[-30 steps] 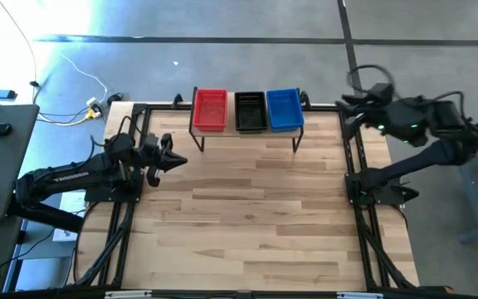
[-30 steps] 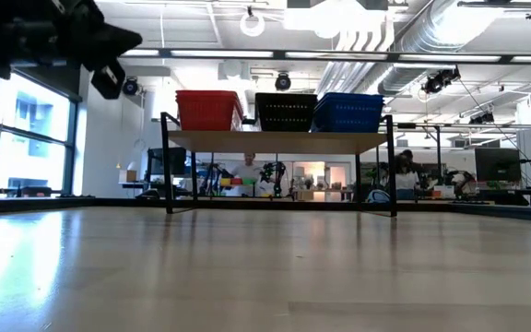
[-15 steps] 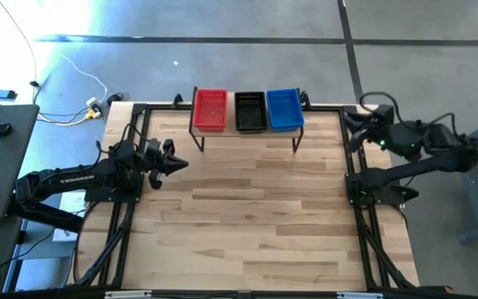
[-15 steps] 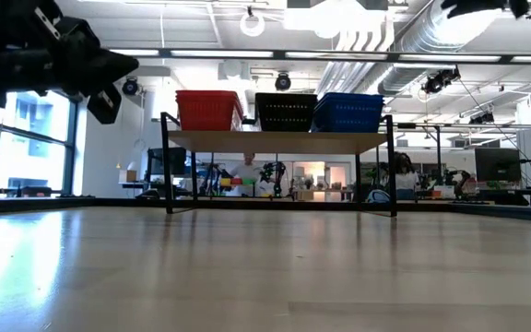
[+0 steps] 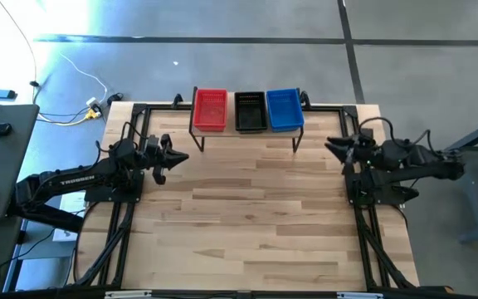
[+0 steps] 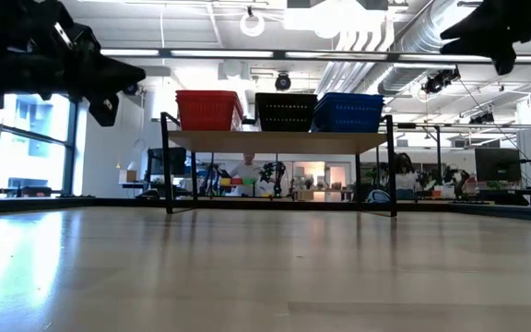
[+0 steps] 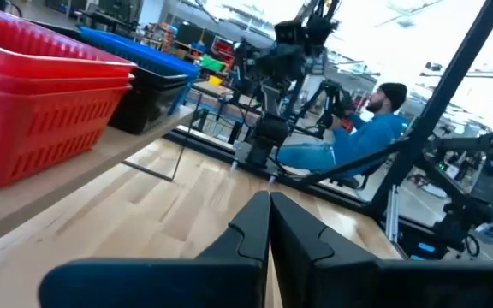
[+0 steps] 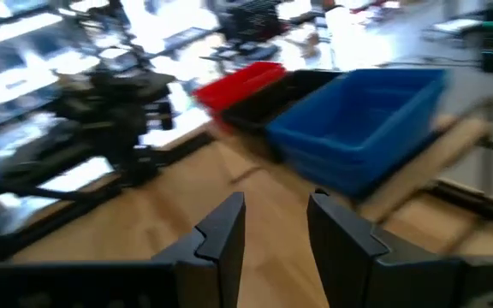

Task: Stack baskets on shelf by color
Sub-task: Return to Home Position

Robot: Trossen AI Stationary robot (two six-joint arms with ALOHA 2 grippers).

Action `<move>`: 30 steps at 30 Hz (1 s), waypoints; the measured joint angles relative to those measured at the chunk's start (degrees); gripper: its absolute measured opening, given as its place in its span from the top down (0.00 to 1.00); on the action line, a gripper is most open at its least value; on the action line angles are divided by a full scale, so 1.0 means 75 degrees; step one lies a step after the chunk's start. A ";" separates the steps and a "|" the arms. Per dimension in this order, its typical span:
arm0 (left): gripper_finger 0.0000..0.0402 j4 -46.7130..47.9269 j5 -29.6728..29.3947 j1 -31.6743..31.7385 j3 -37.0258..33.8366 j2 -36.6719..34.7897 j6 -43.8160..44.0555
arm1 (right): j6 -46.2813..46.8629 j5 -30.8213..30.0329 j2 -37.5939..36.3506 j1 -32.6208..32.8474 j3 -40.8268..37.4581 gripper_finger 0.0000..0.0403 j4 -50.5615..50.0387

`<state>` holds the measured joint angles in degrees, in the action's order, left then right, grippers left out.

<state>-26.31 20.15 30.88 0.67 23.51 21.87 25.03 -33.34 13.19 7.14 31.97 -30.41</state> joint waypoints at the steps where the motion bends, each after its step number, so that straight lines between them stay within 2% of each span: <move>1: 1.00 0.0000 -0.0002 0.0032 0.0000 0.0000 0.0003 | -0.0103 0.0242 -0.0157 0.0000 -0.0203 0.72 0.0254; 7: 1.00 0.0390 -0.0206 0.0081 0.0000 -0.0002 -0.0154 | -0.0627 0.1400 -0.0923 0.0000 -0.1304 0.72 0.1071; 13: 1.00 0.0933 -0.1137 0.0081 0.0000 0.0000 0.0712 | -0.0605 0.2145 -0.1495 0.0003 -0.2080 0.72 0.1094; 20: 1.00 0.1122 -0.1182 0.0033 0.0003 0.0000 0.1437 | -0.0531 0.2798 -0.1705 0.0003 -0.2710 0.72 0.1479; 26: 1.00 0.1079 -0.1186 -0.0129 0.0003 0.0000 0.0916 | -0.0335 0.3345 -0.1728 0.0003 -0.3246 0.72 0.1946; 30: 1.00 0.1079 -0.1187 -0.0178 0.0003 0.0000 0.0400 | -0.0112 0.3365 -0.1726 0.0003 -0.3543 0.72 0.2129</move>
<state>-18.22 11.25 29.54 0.69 23.51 24.86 24.19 -8.10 0.25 7.16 5.40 -14.44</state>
